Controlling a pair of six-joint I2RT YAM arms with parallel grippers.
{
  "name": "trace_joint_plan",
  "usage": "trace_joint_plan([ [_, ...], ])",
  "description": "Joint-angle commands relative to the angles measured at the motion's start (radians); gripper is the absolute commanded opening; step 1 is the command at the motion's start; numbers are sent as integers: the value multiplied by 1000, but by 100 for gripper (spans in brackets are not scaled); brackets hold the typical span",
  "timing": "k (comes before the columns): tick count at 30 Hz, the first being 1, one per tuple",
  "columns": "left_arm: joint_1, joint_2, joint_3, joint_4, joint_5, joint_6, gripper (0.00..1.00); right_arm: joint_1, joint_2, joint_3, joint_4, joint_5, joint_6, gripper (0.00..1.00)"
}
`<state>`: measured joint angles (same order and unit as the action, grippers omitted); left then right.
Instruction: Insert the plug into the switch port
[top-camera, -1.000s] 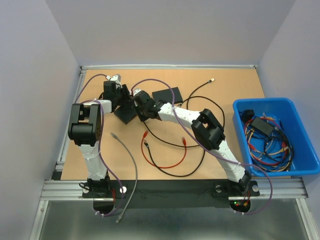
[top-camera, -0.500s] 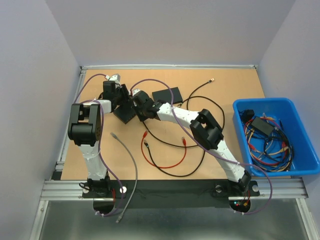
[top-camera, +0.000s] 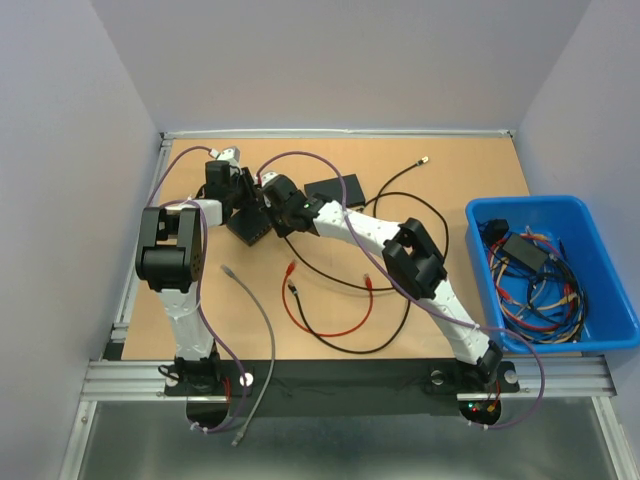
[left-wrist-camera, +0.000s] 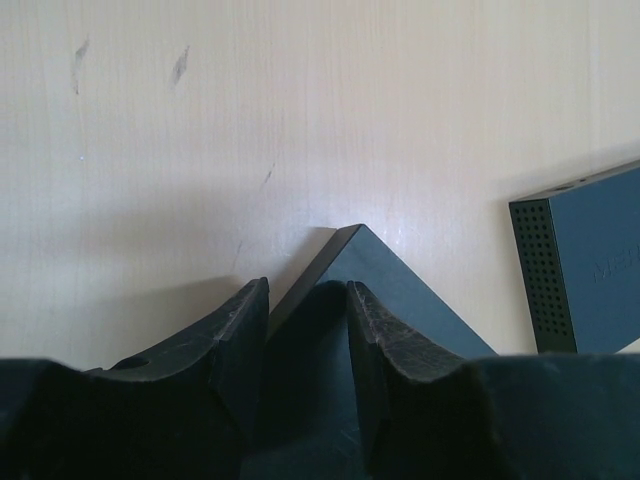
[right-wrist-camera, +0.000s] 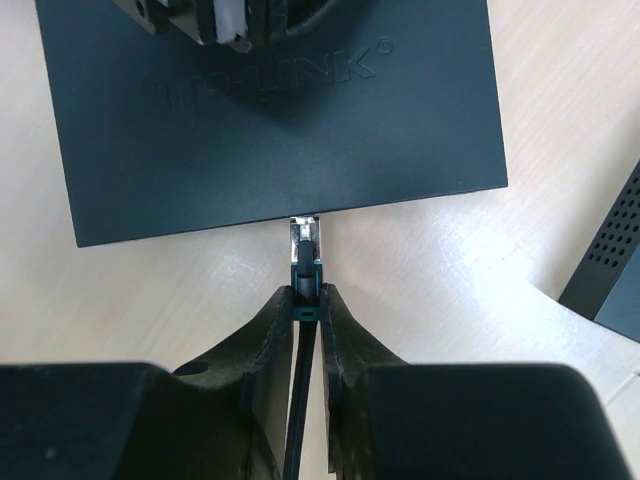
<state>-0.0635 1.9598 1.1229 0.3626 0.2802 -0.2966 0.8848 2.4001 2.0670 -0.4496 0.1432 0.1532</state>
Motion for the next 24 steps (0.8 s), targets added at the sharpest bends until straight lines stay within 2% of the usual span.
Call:
trace_joint_plan([
  [1,-16,-6,9,-73,60,8,46,5,2,85,160,1,-20,0],
  [12,-16,1,21,-89,62,11,47,5,48,36,163,9,-24,0],
  [19,-36,68,164,-347,48,54,44,2,64,24,172,44,-52,1],
  [24,-55,67,173,-425,25,67,43,-3,60,27,186,58,-58,1],
])
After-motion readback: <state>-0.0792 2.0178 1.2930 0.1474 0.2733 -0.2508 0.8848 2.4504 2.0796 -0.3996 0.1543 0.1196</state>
